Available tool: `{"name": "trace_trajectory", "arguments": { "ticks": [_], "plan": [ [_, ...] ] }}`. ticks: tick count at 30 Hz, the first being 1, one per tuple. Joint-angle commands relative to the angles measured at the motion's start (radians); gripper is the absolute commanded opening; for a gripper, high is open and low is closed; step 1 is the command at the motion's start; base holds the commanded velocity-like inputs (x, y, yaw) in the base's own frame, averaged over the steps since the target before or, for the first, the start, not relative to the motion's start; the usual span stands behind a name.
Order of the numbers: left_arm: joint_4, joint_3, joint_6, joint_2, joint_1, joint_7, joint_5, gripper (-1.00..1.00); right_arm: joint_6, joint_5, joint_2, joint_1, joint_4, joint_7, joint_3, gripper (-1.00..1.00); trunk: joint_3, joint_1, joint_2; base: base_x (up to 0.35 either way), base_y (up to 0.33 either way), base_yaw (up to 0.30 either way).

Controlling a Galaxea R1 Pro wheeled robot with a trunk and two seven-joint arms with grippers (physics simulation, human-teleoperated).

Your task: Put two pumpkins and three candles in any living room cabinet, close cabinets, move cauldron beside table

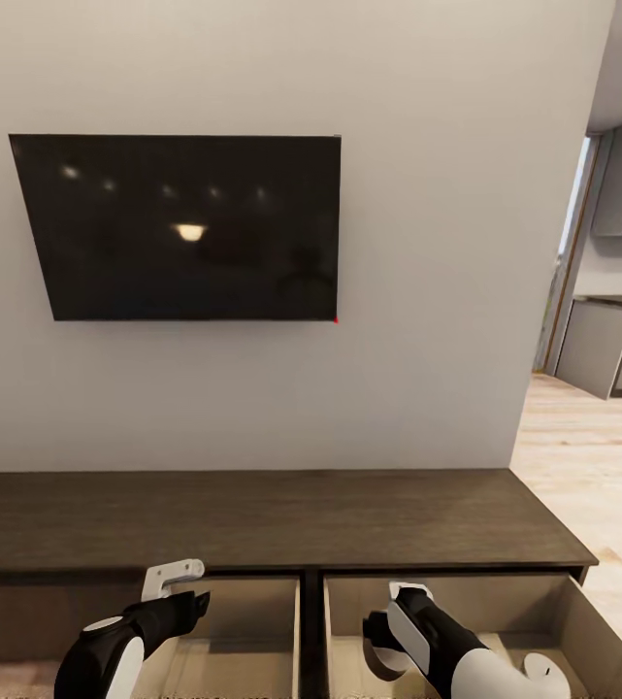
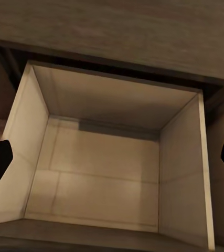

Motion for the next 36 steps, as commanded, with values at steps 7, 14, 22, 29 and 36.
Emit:
{"name": "trace_trajectory", "arguments": {
  "ticks": [7,14,22,29,36],
  "plan": [
    [-0.001,0.001,0.003,0.0,-0.001,0.008,0.011,1.0,0.003,-0.01,-0.001,-0.001,-0.002,-0.008,0.008,-1.0,-0.014,0.015,-0.029,0.0,0.0,0.0],
    [-0.001,0.001,0.002,-0.001,-0.001,0.008,0.011,1.0,0.0,-0.01,-0.001,-0.001,-0.002,-0.008,0.008,-1.0,-0.029,0.034,-0.064,0.0,0.0,0.0],
    [-0.001,0.001,0.002,0.0,-0.001,0.008,0.011,1.0,-0.001,-0.011,-0.001,-0.001,-0.002,-0.008,0.008,-1.0,-0.054,0.065,-0.12,0.0,0.0,0.0],
    [-0.001,0.001,0.002,-0.001,-0.001,0.008,0.011,1.0,-0.001,-0.011,0.003,-0.001,-0.002,-0.008,0.008,-1.0,-0.076,0.092,-0.169,0.0,0.0,0.0],
    [-0.001,0.001,0.002,-0.001,-0.001,0.008,0.011,1.0,-0.001,-0.01,0.007,-0.001,-0.002,-0.008,0.008,-1.0,-0.098,0.119,-0.218,0.0,0.0,0.0]
  ]
}}
